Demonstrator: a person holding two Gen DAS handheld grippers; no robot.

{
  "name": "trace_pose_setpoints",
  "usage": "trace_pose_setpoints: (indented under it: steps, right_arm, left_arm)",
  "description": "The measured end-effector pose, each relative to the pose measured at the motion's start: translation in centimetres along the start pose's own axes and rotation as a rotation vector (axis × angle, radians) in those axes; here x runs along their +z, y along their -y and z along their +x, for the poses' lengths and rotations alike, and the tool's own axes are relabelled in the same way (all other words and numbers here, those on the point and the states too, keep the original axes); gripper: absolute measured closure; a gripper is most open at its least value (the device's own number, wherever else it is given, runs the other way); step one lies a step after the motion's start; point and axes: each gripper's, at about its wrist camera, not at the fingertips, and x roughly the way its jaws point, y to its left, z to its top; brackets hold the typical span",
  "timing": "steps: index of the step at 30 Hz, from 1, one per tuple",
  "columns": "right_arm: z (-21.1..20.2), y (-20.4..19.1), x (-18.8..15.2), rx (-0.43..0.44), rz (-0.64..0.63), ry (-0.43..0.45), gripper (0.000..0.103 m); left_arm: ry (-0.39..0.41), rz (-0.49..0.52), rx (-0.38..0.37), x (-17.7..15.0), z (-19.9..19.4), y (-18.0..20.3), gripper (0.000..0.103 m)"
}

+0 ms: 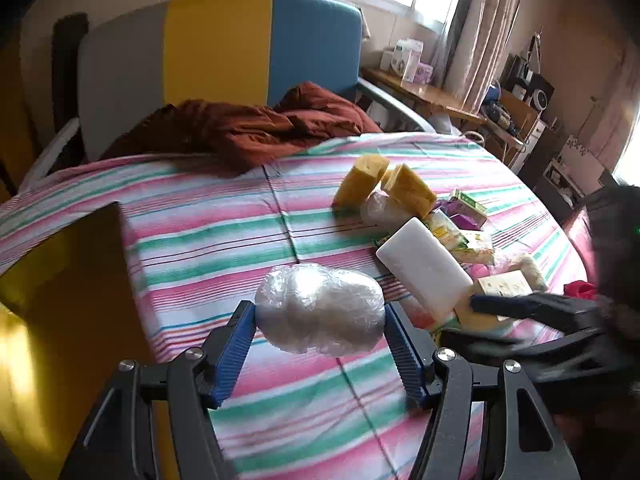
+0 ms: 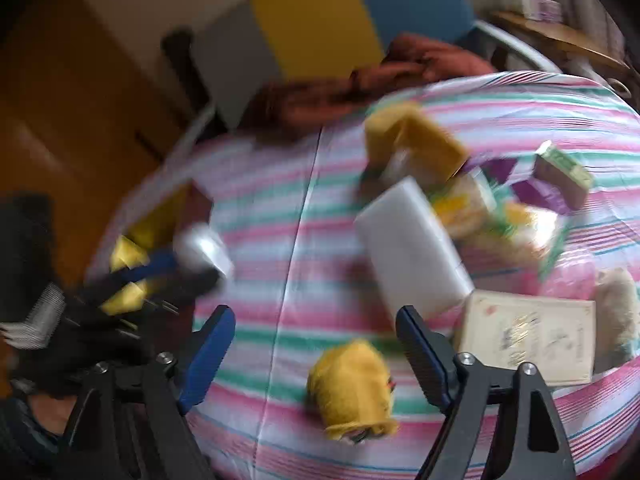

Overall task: Organize objects
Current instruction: 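Grasp the wrapped white ball with the left tool while the right tool grasps the yellow sock, then carry both items to the gold tray and open both tools to drop them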

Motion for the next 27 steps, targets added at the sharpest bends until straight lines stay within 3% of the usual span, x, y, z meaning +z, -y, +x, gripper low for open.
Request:
trace_pose_setpoints:
  steps: [2, 5, 6, 8, 9, 15, 19, 23, 27]
  right_arm:
    - [1.9, -0.4, -0.6, -0.043, -0.011, -0.096, 0.032]
    - [3.6, -0.6, -1.2, -0.103, -0.017, -0.189, 0.034]
    - [3.9, -0.7, -1.3, -0.112, -0.023, -0.202, 0.036]
    - [4.4, -1.0, -1.6, -0.139, -0.041, -0.225, 0.055]
    - [4.7, -1.1, -1.7, -0.152, -0.048, -0.231, 0.058]
    - [3.9, -1.9, -1.4, -0.187, -0.097, -0.199, 0.067]
    - [1.5, -4.4, -0.5, -0.107, -0.122, -0.117, 0.067]
    - [1.2, -10.3, 1.3, 0.031, -0.192, -0.057, 0.067]
    - [3.0, -17.5, 2.4, 0.2, -0.245, -0.062, 0.066]
  left_arm:
    - [0.019, -0.003, 0.01, -0.5, -1.5, -0.6, 0.037]
    - [0.048, -0.018, 0.027, -1.4, -3.7, -2.1, 0.037]
    - [0.058, -0.03, 0.033, -1.7, -4.6, -2.9, 0.037]
    - [0.07, -0.05, 0.047, -2.2, -5.7, -4.2, 0.037]
    - [0.075, -0.068, 0.062, -2.6, -6.3, -5.2, 0.037]
    - [0.084, -0.148, 0.188, -6.0, -9.4, -11.0, 0.037]
    - [0.072, -0.19, 0.285, -8.7, -10.6, -14.4, 0.036]
    - [0.059, -0.249, 0.351, -10.6, -11.4, -17.5, 0.034]
    - [0.059, -0.289, 0.416, -12.4, -12.6, -19.0, 0.025]
